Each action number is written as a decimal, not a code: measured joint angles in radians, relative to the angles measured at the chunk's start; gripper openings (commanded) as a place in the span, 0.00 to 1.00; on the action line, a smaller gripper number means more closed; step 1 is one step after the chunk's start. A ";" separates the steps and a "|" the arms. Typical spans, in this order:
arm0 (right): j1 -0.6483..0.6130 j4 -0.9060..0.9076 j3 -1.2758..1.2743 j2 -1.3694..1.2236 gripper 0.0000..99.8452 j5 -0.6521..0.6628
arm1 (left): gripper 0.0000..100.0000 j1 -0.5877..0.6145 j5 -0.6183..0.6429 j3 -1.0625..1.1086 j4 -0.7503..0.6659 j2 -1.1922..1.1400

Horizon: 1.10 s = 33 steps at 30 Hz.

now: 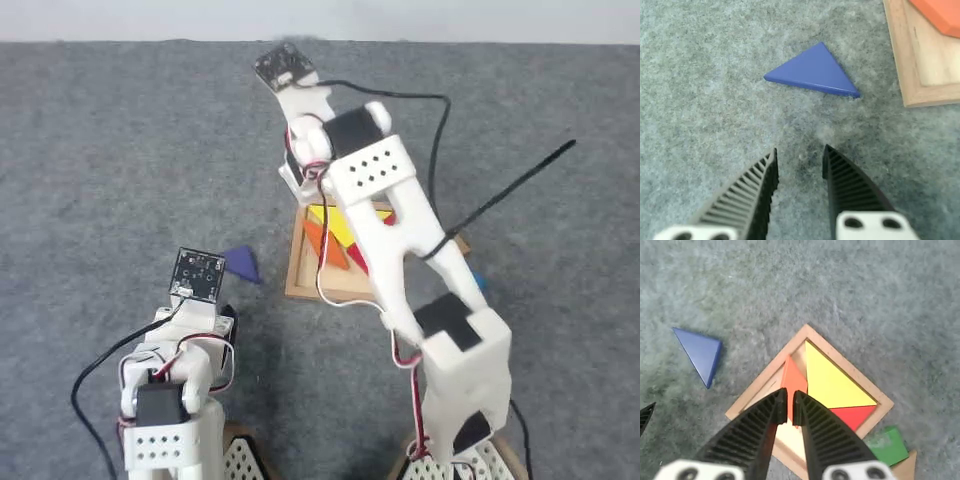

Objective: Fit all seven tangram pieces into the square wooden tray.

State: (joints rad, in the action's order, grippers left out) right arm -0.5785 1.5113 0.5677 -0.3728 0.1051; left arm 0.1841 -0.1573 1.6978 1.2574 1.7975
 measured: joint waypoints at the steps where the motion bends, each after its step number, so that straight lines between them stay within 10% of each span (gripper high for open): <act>1: -0.002 -0.041 -0.066 0.025 0.03 -0.002 | 0.14 0.000 0.000 0.000 0.000 0.000; 10: 0.011 -0.499 -0.635 0.175 0.03 -0.025 | 0.14 0.000 0.000 0.000 0.000 0.000; 33: 0.031 -0.270 -0.077 -0.348 0.03 -0.026 | 0.14 0.000 0.000 0.000 0.000 0.000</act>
State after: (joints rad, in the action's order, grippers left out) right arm -0.5478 1.2413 0.4910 -0.7211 0.0790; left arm 0.1841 -0.1573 1.6978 1.2574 1.7975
